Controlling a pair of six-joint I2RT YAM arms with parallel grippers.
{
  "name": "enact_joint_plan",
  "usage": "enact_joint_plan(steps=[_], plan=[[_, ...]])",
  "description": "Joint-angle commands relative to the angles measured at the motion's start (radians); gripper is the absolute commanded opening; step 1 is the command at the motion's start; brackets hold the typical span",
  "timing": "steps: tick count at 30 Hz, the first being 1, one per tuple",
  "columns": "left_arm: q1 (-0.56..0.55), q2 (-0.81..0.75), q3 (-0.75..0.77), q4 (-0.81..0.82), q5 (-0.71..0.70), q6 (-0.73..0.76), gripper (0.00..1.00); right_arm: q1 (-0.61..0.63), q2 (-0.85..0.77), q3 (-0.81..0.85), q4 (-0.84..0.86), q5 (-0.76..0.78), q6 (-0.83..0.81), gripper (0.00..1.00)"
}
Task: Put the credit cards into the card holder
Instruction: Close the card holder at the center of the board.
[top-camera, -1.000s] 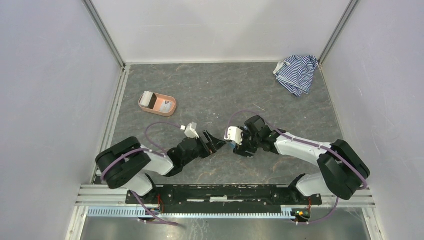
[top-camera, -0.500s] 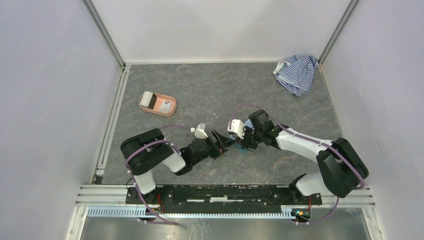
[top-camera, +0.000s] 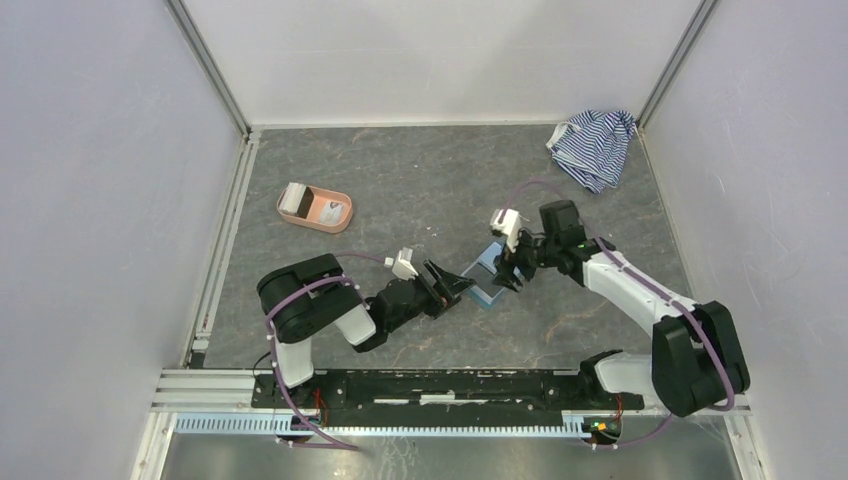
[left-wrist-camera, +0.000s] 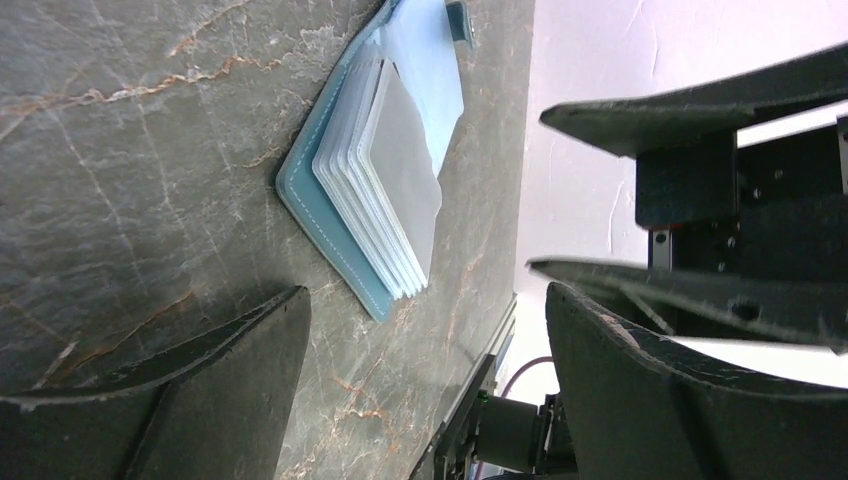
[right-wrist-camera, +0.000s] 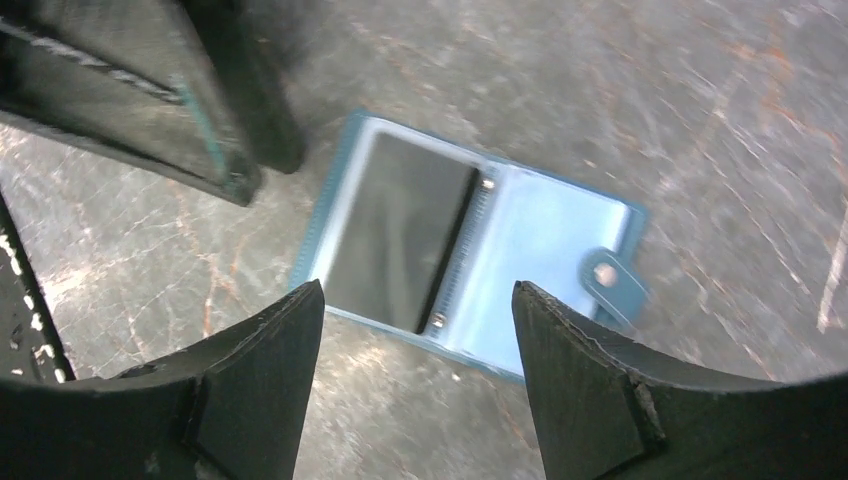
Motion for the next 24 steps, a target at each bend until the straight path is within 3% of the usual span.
enact_joint_plan(steps=[1, 4, 8, 16, 24], plan=[[-0.012, 0.048, 0.007, -0.011, -0.021, -0.034, 0.93, -0.138, -0.001, 0.031, 0.062, -0.073, 0.106, 0.76], [-0.012, 0.045, 0.020, -0.053, -0.017, 0.002, 0.93, -0.272, 0.094, 0.049, 0.074, -0.139, 0.192, 0.74], [-0.013, 0.012, 0.063, -0.247, -0.014, 0.070, 0.90, -0.399, 0.238, 0.101, 0.015, -0.224, 0.188, 0.70], [-0.011, 0.065, 0.113, -0.316, 0.016, 0.092, 0.81, -0.413, 0.328, 0.112, 0.006, -0.170, 0.172, 0.68], [-0.006, 0.107, 0.121, -0.315, 0.036, 0.093, 0.80, -0.414, 0.430, 0.130, -0.053, -0.291, 0.159, 0.59]])
